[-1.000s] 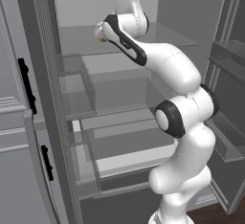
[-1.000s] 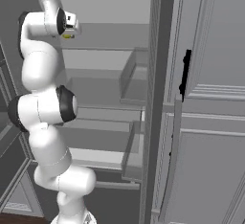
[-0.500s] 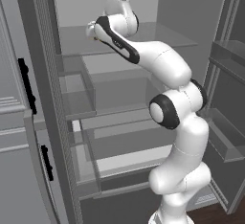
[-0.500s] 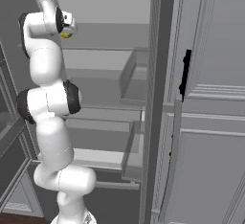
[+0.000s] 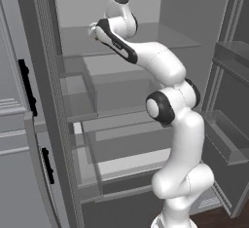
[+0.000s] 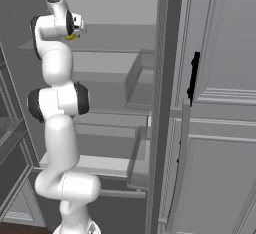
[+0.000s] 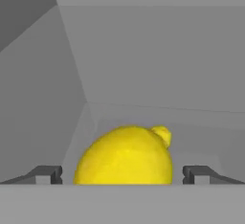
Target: Place one lemon and one steak in each tupperware on the nearby counter, to pack two identical lunches.
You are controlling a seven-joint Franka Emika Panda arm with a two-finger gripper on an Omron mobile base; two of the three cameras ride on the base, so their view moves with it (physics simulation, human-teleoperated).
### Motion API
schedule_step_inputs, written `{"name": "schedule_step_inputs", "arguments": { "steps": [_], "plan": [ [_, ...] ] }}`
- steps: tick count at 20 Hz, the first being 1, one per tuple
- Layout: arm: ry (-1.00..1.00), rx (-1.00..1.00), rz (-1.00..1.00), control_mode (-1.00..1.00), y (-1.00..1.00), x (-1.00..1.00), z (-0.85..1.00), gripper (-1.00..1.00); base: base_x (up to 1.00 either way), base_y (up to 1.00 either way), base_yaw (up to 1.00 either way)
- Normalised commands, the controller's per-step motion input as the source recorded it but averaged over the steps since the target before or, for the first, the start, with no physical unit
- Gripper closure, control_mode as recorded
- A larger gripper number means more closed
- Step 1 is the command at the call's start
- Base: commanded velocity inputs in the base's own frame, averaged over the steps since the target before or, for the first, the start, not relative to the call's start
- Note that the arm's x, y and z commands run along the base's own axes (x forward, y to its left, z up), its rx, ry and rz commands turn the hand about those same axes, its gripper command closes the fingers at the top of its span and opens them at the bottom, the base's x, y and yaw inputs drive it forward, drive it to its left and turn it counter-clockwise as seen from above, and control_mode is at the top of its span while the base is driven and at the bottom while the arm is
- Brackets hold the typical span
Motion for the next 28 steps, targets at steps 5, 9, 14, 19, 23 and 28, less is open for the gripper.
{"name": "schedule_step_inputs", "arguments": {
  "steps": [5,9,14,19,23,28],
  "plan": [
    [0.0,0.0,0.0,-1.0,0.01,0.29,-0.01,-1.0,0.0,0.0,0.0],
    [0.0,0.0,0.0,-1.0,0.0,0.0,0.0,-1.0,0.0,0.0,0.0],
    [0.0,0.0,0.0,-1.0,0.0,-0.06,-0.1,-1.0,0.0,0.0,0.0],
    [0.0,0.0,0.0,-1.0,0.0,0.0,-0.22,-1.0,0.0,0.0,0.0],
    [0.0,0.0,0.0,-1.0,0.0,0.0,-0.17,-1.0,0.0,0.0,0.0],
    [0.0,0.0,0.0,-1.0,0.0,0.0,-0.05,-1.0,0.0,0.0,0.0]
  ]
}}
